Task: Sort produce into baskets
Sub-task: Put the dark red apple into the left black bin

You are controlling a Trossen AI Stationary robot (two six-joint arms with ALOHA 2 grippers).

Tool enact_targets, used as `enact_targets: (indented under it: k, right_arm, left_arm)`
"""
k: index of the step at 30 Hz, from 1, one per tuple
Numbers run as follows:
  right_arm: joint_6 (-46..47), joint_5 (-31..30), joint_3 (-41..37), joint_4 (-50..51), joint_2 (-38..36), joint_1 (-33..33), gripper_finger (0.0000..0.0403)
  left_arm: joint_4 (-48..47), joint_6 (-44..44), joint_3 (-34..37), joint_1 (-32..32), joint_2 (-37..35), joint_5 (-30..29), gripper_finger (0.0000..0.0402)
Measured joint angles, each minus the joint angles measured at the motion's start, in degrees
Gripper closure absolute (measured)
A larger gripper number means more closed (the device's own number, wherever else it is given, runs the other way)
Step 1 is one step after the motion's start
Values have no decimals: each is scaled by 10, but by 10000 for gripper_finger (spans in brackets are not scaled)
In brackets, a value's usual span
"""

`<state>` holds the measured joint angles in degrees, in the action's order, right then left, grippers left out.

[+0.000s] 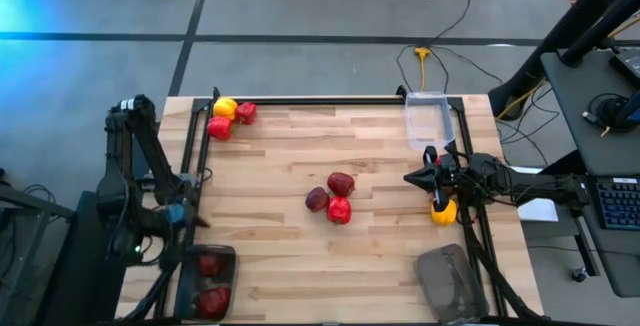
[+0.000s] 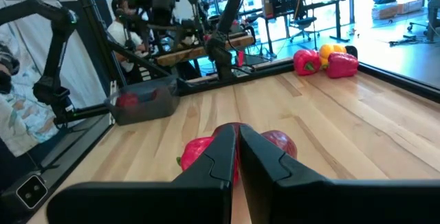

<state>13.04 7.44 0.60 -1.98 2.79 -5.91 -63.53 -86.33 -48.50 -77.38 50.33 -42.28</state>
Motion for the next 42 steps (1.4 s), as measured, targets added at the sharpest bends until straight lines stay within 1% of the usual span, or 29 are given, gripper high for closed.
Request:
enact_targets:
  k: [3, 7, 10, 14, 16, 18, 23, 26, 29, 32, 34, 37, 42]
  right_arm:
    - [0, 0, 0, 0, 0, 0, 390]
    - [0, 0, 0, 0, 0, 0, 390]
    - [0, 0, 0, 0, 0, 0, 390]
    - [0, 0, 0, 0, 0, 0, 390]
    - [0, 0, 0, 0, 0, 0, 390]
    - [0, 0, 0, 0, 0, 0, 390]
    - [0, 0, 0, 0, 0, 0, 390]
    - [0, 0, 0, 0, 0, 0, 390]
    - [0, 0, 0, 0, 0, 0, 390]
    - [0, 0, 0, 0, 0, 0, 390]
    - [0, 0, 0, 0, 0, 0, 390]
    - [0, 0, 0, 0, 0, 0, 390]
    - [0, 0, 0, 0, 0, 0, 390]
  left_arm:
    - [14, 77, -6, 89, -20, -16, 49]
    - [86, 188, -1, 229, -24, 14, 27]
    - [173, 270, 6, 317, -3, 32, 16]
    - [267, 397, 8, 395, 44, 27, 9]
    - [302, 419, 9, 431, 68, 18, 8]
    - [340, 420, 9, 466, 90, 13, 8]
    - [439, 439, 10, 545, 155, 15, 8]
    - [477, 434, 10, 575, 200, 14, 8]
    - [523, 421, 10, 586, 244, 18, 6]
    - [569, 421, 10, 590, 292, 58, 3]
    - [592, 432, 10, 590, 323, 72, 2]
    - [606, 462, 6, 591, 368, 58, 2]
    - [612, 412, 4, 598, 423, 55, 2]
